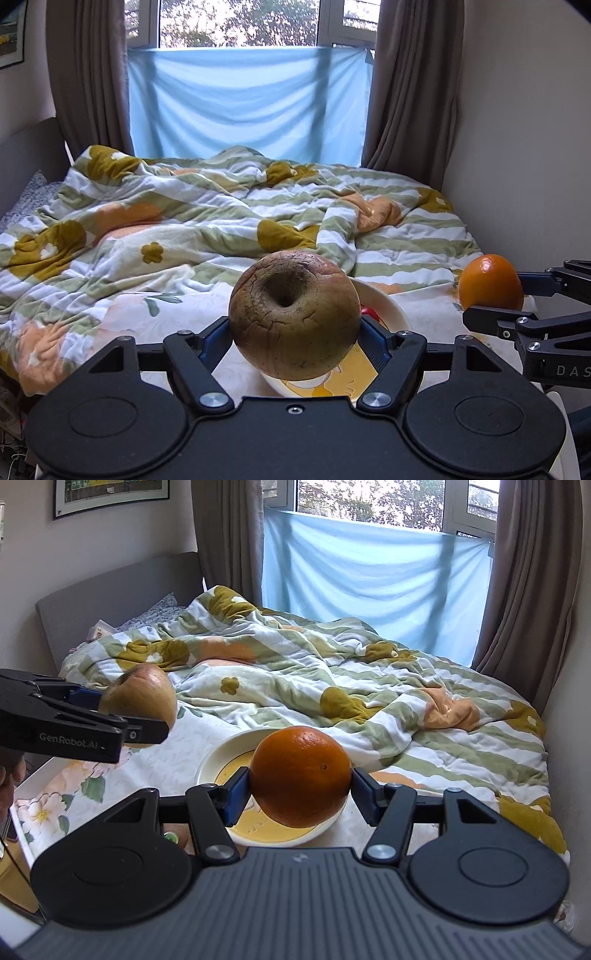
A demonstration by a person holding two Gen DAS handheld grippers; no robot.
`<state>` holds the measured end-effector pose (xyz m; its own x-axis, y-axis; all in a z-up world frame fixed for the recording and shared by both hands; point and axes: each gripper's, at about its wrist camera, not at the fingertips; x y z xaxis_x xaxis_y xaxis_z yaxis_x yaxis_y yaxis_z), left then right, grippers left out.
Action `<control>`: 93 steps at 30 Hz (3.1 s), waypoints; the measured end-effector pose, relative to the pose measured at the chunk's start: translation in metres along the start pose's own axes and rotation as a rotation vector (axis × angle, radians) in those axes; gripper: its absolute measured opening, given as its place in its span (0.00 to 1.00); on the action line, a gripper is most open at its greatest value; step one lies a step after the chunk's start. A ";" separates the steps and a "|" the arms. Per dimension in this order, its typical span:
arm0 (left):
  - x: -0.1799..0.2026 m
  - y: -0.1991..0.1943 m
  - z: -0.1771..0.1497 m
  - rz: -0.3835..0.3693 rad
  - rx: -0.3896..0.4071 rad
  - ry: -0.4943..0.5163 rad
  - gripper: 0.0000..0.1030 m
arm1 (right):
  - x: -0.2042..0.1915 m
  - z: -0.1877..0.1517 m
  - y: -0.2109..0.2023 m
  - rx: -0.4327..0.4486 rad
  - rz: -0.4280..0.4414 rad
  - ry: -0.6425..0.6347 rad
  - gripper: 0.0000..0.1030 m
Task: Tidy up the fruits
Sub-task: 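Carry the apple with the left tool and lower it into the white bowl, then lower the orange into the bowl and open the right tool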
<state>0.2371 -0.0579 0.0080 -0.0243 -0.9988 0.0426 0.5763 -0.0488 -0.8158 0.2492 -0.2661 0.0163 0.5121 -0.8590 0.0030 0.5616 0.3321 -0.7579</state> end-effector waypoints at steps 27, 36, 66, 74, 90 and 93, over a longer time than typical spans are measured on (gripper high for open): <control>0.008 0.142 0.033 0.039 -0.174 0.127 0.75 | 0.038 0.030 0.099 -0.124 -0.045 0.099 0.72; 0.009 0.137 0.032 0.065 -0.125 0.127 0.99 | 0.040 0.029 0.102 -0.116 -0.033 0.101 0.72; -0.049 0.021 -0.020 0.143 -0.045 -0.031 1.00 | -0.001 0.023 0.112 -0.159 0.012 0.023 0.72; -0.052 0.023 -0.033 0.139 -0.056 -0.044 1.00 | -0.009 0.009 0.146 -0.223 -0.001 0.010 0.72; -0.050 0.008 -0.044 0.142 -0.055 -0.071 1.00 | -0.020 0.010 0.131 -0.137 -0.050 -0.043 1.00; -0.047 0.000 -0.046 0.146 -0.044 -0.071 1.00 | -0.018 0.009 0.120 -0.126 -0.048 -0.022 1.00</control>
<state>0.2005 -0.0116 -0.0211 0.1156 -0.9925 -0.0394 0.5333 0.0955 -0.8405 0.3134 -0.2074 -0.0694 0.5014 -0.8635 0.0544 0.5005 0.2383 -0.8323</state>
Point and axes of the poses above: each gripper's, at about its wrist camera, not at the fingertips, and y roughly the way its jaws point, x to its right, z to its top, and after that the axes turned 14 degrees about -x, right-handed
